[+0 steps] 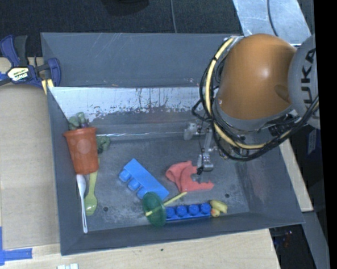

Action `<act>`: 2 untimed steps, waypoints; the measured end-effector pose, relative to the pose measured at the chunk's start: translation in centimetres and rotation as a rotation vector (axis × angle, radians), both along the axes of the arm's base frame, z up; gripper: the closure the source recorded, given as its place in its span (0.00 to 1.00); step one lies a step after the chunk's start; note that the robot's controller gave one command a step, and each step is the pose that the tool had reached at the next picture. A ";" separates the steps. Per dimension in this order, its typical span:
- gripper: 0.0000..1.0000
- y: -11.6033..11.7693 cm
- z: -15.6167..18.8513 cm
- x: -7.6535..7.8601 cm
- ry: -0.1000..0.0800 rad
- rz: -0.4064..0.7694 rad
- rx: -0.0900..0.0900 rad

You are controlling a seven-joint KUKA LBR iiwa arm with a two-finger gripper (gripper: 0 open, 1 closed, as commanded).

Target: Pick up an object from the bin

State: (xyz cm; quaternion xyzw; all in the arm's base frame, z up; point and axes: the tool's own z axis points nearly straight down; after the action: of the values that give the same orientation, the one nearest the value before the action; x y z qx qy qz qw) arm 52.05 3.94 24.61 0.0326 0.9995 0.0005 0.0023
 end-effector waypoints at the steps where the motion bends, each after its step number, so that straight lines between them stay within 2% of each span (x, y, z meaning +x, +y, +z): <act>1: 0.00 -2.7 -6.4 -3.3 0.001 -0.001 0.001; 2: 0.00 -3.6 -7.6 -3.3 -0.007 0.300 -0.002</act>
Offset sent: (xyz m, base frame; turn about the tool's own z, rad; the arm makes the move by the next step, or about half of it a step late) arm -0.0341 -0.0416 -0.0825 -0.3538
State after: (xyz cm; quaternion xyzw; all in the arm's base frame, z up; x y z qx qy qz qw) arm 48.76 0.31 17.00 -0.1170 0.9931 -0.0002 0.0059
